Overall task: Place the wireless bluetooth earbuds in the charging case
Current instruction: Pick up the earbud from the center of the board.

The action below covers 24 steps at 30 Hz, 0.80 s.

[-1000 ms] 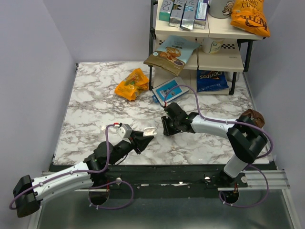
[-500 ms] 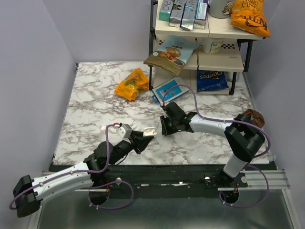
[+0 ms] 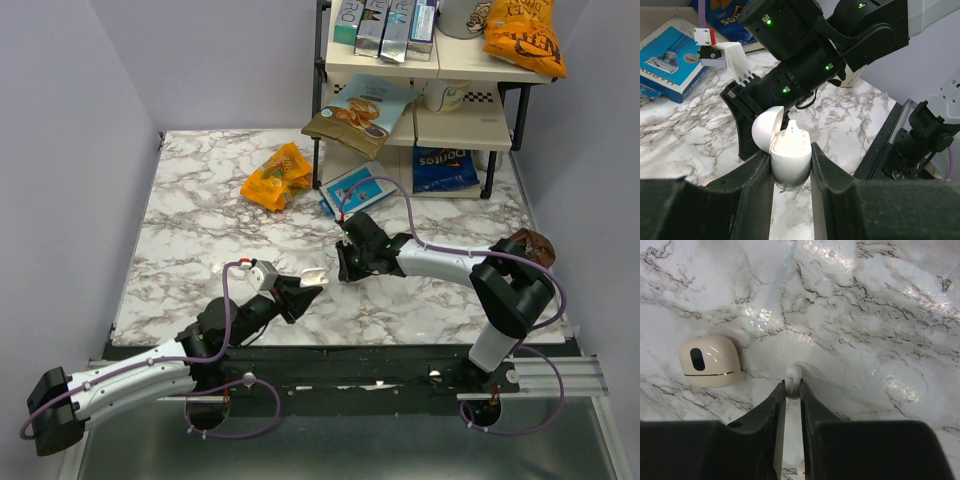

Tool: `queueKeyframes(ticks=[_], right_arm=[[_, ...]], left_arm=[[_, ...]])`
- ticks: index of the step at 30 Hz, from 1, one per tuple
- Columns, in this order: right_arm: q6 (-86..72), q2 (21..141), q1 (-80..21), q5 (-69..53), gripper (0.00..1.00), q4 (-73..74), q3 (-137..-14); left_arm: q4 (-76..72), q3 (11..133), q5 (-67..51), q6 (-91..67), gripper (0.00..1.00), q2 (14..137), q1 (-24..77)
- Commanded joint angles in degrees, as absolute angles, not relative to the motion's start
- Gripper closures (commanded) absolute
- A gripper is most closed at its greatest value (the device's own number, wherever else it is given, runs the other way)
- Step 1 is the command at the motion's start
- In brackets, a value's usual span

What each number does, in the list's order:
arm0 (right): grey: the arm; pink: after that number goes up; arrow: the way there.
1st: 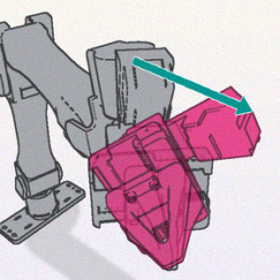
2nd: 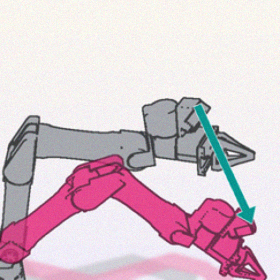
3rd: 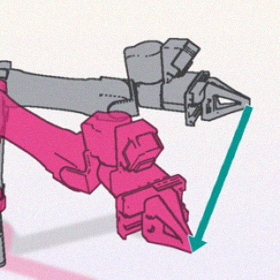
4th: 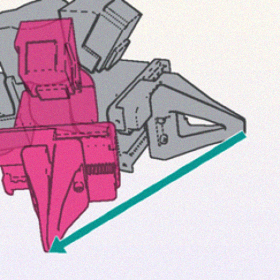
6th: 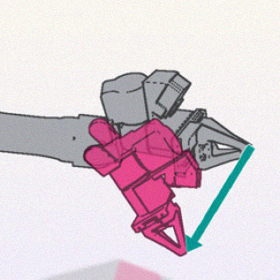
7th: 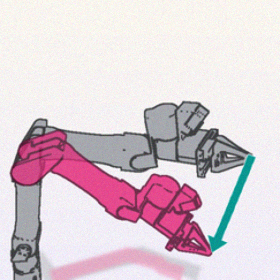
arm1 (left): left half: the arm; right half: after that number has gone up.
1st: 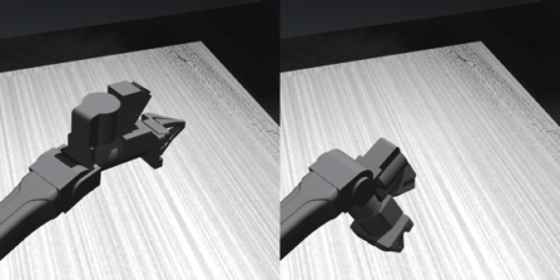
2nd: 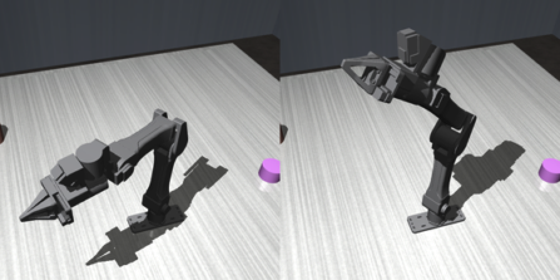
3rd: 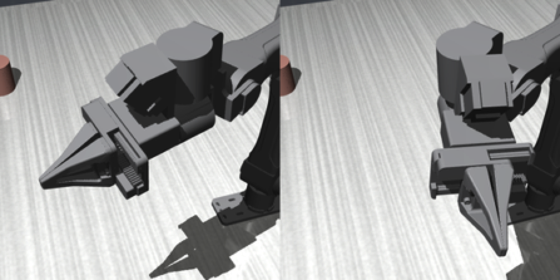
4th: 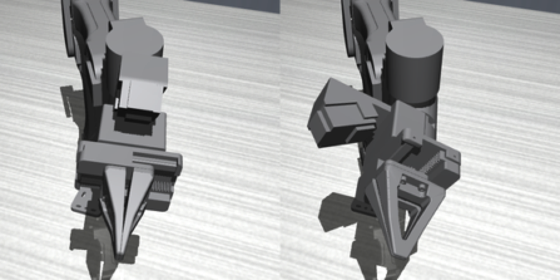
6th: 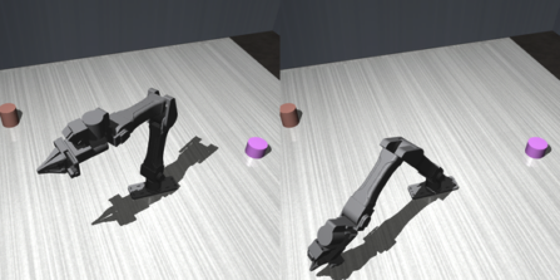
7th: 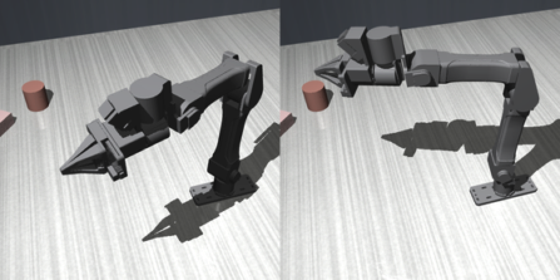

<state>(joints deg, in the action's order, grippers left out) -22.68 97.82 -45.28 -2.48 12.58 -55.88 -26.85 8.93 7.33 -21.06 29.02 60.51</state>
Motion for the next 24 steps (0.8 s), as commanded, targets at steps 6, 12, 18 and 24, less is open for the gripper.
queueKeyframes(ticks=[6, 12, 18, 24], right_arm=[[-22.5, 99.3, -44.9, -2.2, 0.94, 12.9, -55.5], [-22.8, 98.7, -44.9, -2.3, 0.99, 12.9, -55.0], [-22.6, 96.9, -44.9, -1.8, 0.99, 12.6, -53.6], [-22.6, 93.3, -44.9, -1.0, 0.99, 11.6, -51.8]], left_arm=[[-27.2, 8.4, 7.8, -21.4, 1.00, 28.6, 60.9], [-27.2, 8.4, 7.8, -21.4, 1.00, 28.5, 60.8], [-27.3, 8.4, 8.0, -21.5, 1.00, 28.5, 60.8], [-27.5, 8.4, 8.3, -21.4, 1.00, 28.4, 60.8]])
